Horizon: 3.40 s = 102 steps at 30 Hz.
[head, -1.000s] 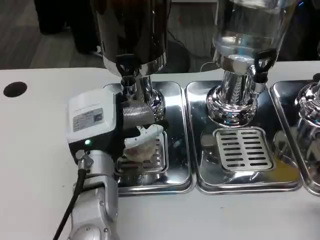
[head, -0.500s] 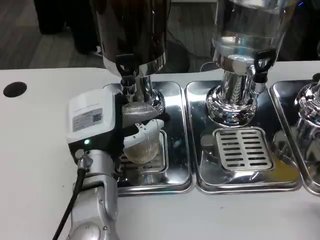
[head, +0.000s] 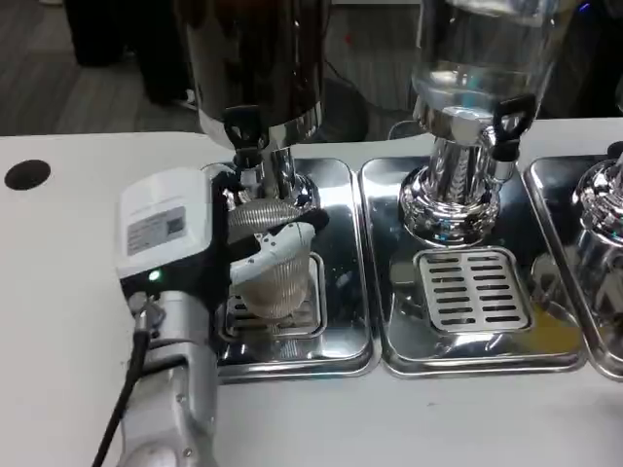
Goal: Grasp the cup under the faucet to collect the drink, then remove the cup.
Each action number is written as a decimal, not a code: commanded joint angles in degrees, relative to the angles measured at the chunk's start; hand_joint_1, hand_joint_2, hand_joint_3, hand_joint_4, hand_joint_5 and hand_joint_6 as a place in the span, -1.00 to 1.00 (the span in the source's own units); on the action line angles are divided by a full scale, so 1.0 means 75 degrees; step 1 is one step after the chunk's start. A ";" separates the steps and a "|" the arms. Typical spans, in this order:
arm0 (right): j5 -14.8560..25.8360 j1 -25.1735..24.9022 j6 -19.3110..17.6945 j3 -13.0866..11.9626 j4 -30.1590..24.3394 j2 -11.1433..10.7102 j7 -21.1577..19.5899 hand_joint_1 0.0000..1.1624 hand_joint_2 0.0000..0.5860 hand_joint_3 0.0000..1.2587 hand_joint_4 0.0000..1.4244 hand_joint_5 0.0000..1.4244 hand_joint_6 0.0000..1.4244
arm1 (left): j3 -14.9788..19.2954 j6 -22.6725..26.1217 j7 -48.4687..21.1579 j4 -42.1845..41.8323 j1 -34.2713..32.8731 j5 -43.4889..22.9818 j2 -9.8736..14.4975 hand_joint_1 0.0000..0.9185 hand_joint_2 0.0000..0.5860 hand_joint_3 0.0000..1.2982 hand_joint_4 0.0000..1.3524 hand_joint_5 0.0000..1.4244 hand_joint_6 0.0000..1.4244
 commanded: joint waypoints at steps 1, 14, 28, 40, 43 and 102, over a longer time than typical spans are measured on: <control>-0.0025 -0.0043 0.0023 0.0016 -0.0046 -0.0024 0.0012 -0.22 0.30 -0.62 -0.85 -0.90 -1.00 | 0.0114 -0.0118 -0.0081 -0.0867 0.0545 -0.0073 0.0276 -1.00 -0.97 -0.39 -0.35 0.05 0.31; -0.0174 -0.0047 0.0178 0.0112 -0.0313 0.0065 -0.0031 -0.22 0.30 -0.62 -0.85 -0.90 -1.00 | 0.1110 -0.1158 -0.0221 -0.3942 0.2114 -0.0995 0.0526 -1.00 -0.95 -0.57 -0.67 0.11 0.35; -0.0021 0.0156 0.0034 0.0023 -0.0331 0.0030 -0.0004 -0.22 0.30 -0.62 -0.86 -0.90 -1.00 | 0.1238 -0.1515 -0.0657 -0.4003 0.1602 -0.1545 0.0169 -1.00 -0.92 -0.65 -0.75 0.21 0.50; 0.0267 0.0229 -0.0151 -0.0014 -0.0083 -0.0024 0.0109 -0.22 0.30 -0.63 -0.86 -0.90 -1.00 | 0.1054 -0.1651 -0.0602 -0.3632 0.1577 -0.1759 -0.0173 -1.00 -0.89 -0.63 -0.71 0.22 0.51; 0.0295 0.0221 -0.0168 -0.0014 -0.0037 -0.0015 0.0138 -0.22 0.30 -0.63 -0.86 -0.90 -1.00 | 0.1059 -0.1673 -0.0599 -0.3659 0.1658 -0.1801 -0.0178 -1.00 -0.89 -0.62 -0.69 0.22 0.52; 0.0311 0.0309 -0.0275 0.0033 -0.0229 0.0034 0.0194 -0.22 0.30 -0.68 -0.88 -0.91 -1.00 | 0.0952 -0.2306 -0.0626 -0.3542 0.2785 -0.2244 -0.0233 -1.00 -0.87 -0.53 -0.60 0.25 0.53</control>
